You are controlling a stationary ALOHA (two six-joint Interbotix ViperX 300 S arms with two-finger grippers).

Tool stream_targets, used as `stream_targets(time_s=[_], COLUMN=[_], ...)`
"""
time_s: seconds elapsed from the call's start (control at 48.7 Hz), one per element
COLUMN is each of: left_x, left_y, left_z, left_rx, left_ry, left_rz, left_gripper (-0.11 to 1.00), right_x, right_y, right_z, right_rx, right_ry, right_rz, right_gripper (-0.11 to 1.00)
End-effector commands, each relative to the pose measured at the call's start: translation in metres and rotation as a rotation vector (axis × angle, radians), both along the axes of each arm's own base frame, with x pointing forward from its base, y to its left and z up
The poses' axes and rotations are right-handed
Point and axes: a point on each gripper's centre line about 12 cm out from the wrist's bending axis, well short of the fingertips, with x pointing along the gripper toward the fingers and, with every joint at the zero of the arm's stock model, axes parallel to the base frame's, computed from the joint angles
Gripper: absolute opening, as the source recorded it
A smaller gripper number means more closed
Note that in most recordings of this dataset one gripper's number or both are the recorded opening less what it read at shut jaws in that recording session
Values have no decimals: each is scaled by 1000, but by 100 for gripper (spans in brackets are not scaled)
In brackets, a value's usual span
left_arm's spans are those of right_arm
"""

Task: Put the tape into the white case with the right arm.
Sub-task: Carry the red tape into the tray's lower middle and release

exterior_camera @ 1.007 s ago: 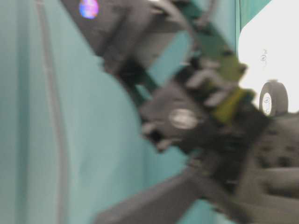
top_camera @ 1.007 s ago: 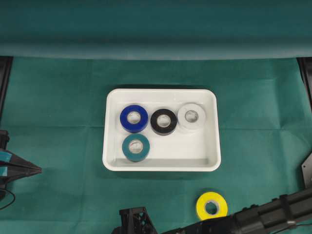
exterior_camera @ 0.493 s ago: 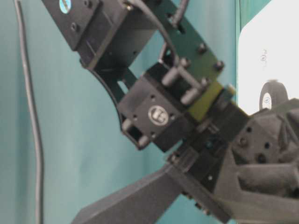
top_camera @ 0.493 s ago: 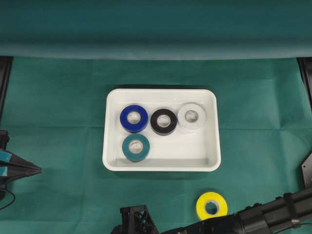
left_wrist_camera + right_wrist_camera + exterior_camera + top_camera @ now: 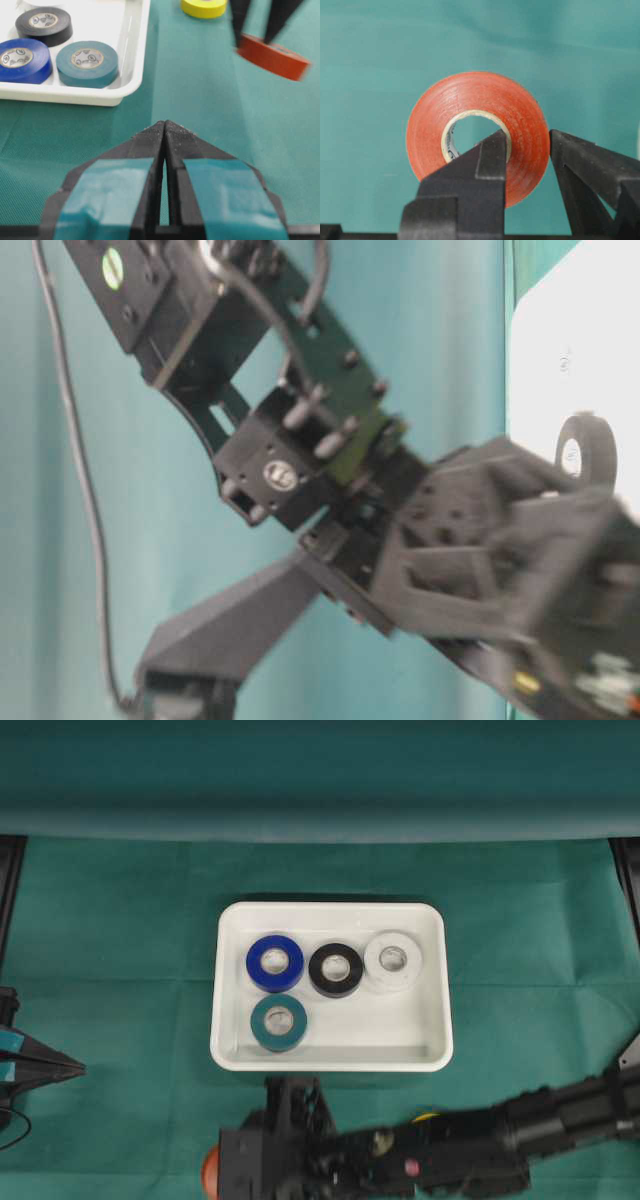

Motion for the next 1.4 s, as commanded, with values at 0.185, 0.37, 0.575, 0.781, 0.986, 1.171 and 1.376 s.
stream_targets(time_s=[0.185,0.37,0.575,0.781,0.986,1.171,1.376], left_x=[1,1,1,1,1,1,1], left_y=[0,0,0,0,0,0,0], left_z=[4,4,5,4,4,4,4], left_rx=[2,2,2,2,2,2,3], left_ry=[-6,-6,-9,-6,-6,-8,-8], left_rz=[1,0,1,1,1,1,1], left_gripper=[0,0,0,0,0,0,0], right_x=[-3,-3,-4,-7,-22,-47,-75], right_y=[-66,-98,-119,-127,-132,-140,-154], right_z=[30,28,27,25,20,20,11], right_rx=[-16,-9,-2,-3,2,16,19], right_ry=[-61,-78,-96,-89,-70,-76,-44], right_rz=[-101,-141,-169,-184,-194,-197,-226], right_gripper=[2,2,2,2,1,1,1])
